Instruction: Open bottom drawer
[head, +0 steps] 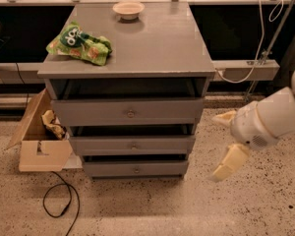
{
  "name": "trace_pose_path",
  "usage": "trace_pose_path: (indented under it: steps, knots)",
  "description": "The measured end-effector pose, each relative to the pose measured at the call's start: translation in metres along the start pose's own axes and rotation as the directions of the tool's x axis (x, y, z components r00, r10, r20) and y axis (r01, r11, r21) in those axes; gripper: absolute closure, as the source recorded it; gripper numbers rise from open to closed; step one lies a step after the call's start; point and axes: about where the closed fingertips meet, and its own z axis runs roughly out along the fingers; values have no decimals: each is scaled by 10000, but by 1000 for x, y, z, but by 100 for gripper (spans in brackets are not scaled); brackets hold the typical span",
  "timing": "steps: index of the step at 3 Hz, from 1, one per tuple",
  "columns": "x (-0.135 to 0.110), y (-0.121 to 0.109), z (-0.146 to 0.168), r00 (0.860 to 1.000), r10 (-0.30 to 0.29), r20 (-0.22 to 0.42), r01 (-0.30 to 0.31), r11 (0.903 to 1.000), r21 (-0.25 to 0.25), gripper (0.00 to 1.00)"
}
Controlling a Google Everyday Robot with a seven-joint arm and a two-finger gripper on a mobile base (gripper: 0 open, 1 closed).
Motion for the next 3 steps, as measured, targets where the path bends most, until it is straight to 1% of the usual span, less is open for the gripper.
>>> trace_pose_path:
  steps: [1,2,3]
  knots:
    - [0,12,70,9871,470,1530,-420,9985,-358,0]
    - [0,12,69,9872,467,1525,-416,9985,-368,0]
    - [10,9,89,9892,400,1409,-358,9988,-321,0]
